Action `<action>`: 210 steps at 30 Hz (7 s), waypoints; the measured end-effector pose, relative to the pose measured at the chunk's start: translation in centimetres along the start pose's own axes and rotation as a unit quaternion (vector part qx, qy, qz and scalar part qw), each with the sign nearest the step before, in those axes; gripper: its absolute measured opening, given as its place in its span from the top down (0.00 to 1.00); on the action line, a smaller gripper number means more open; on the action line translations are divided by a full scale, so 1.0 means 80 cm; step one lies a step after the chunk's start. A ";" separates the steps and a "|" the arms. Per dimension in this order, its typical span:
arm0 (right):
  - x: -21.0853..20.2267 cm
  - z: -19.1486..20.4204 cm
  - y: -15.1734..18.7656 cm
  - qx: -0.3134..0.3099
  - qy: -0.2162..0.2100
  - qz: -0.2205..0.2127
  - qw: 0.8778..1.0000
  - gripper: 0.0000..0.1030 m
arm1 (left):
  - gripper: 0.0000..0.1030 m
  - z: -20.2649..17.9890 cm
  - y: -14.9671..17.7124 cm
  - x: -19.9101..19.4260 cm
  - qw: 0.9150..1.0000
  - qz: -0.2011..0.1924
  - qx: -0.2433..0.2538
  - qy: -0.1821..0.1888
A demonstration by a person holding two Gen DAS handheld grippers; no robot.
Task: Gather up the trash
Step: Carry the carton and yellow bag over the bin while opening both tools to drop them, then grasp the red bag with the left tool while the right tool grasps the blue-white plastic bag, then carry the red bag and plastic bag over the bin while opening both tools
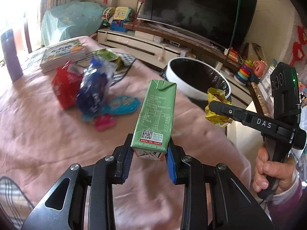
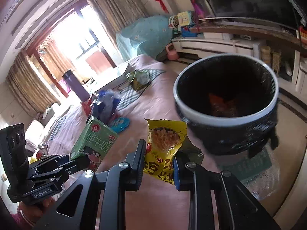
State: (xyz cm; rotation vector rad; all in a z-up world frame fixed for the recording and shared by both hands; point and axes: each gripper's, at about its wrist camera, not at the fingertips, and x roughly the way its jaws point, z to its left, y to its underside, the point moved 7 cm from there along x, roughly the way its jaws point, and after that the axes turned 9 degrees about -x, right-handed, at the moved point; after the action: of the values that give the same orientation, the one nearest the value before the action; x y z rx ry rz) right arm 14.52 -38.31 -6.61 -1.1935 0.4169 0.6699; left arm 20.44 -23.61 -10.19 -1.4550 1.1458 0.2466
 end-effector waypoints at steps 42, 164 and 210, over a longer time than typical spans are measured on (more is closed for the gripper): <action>0.007 -0.158 -0.084 0.058 0.057 0.005 0.997 0.45 | 0.52 -0.135 -0.119 0.131 0.998 0.043 0.046 0.031; -0.024 -0.060 -0.033 0.102 -0.012 -0.058 0.993 0.79 | 0.96 -0.052 -0.045 0.034 0.996 0.025 0.027 0.086; -0.019 -0.178 -0.063 0.126 0.066 -0.050 0.989 0.54 | 0.56 -0.148 -0.093 0.132 0.992 0.079 0.065 0.079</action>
State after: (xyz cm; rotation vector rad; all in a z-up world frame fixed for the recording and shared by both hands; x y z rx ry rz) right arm 17.43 -53.19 -6.78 -1.0145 0.5328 0.4381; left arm 25.83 -40.28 -9.80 -1.2885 1.3828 0.1641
